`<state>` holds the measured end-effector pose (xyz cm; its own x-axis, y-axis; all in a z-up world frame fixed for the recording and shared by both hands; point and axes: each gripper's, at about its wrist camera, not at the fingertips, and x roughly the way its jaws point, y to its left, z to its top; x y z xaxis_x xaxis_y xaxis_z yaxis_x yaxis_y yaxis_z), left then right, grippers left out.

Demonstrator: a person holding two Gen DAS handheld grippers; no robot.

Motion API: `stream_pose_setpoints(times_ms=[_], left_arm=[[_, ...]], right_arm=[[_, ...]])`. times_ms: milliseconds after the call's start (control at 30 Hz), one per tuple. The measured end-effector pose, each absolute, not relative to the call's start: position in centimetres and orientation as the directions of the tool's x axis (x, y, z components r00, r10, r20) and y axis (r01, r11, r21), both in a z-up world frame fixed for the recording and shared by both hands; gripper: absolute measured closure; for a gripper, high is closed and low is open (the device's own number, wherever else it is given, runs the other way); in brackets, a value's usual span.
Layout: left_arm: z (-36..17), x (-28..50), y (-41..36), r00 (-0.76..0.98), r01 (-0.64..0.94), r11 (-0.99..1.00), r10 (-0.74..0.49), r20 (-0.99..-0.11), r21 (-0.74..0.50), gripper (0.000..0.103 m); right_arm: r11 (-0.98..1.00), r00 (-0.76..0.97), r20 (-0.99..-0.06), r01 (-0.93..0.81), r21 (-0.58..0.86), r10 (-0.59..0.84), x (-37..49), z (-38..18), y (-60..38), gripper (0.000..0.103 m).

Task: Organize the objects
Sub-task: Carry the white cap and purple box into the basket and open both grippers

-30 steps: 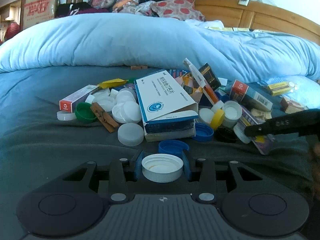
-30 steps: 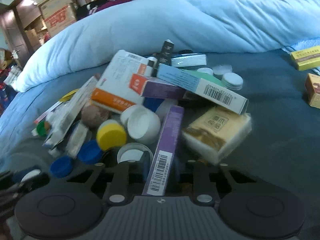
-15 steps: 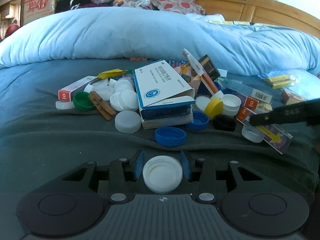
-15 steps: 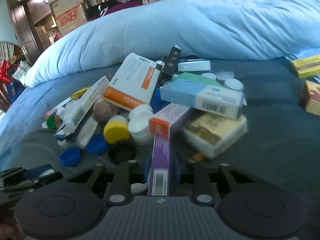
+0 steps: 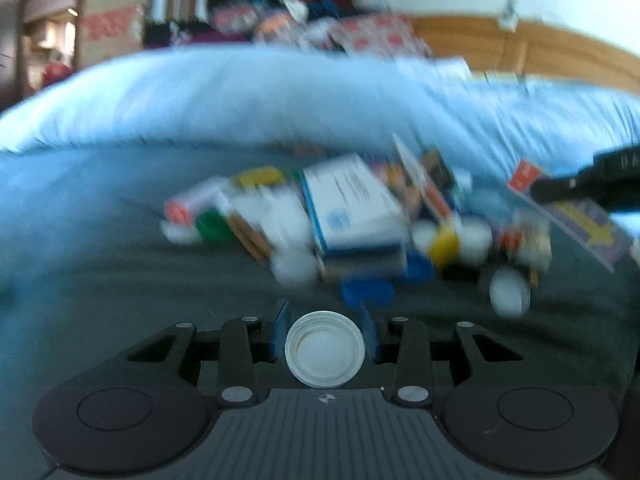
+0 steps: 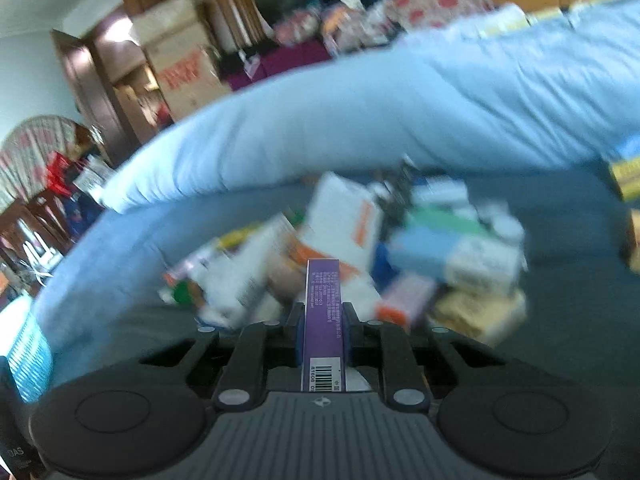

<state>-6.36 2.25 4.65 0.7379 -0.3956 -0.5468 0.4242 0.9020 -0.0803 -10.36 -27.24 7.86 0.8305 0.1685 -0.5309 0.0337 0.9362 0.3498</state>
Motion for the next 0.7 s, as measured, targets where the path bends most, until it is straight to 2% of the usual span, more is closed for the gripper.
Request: stream_pose_setpoints(times_ms=[200, 367, 533, 700], left_arm=[[13.7, -7.5, 8.4, 0.885, 0.242, 0.969, -0.244, -0.397, -0.057, 0.065], [19.6, -10.8, 17.3, 0.952, -0.027, 1.0, 0.024, -0.305, -0.006, 0.065], [20.6, -13.6, 26.1, 0.91, -0.254, 0.967, 0.227, -0.346, -0.034, 0.065], [19.9, -15.6, 31.3, 0.857, -0.362, 0.931, 0.313, -0.409, -0.044, 0.064]], right_arm=[[0.924, 0.84, -0.426, -0.206, 0.321, 0.336, -7.6, 13.8, -19.9, 0.083], [0.839, 0.777, -0.327, -0.459, 0.291, 0.538, -5.9, 18.9, -9.3, 0.083], [0.718, 0.658, -0.288, -0.633, 0.288, 0.696, -5.8, 22.8, 1.5, 0.083], [0.639, 0.545, -0.347, -0.716, 0.282, 0.763, -6.3, 23.4, 10.5, 0.083]])
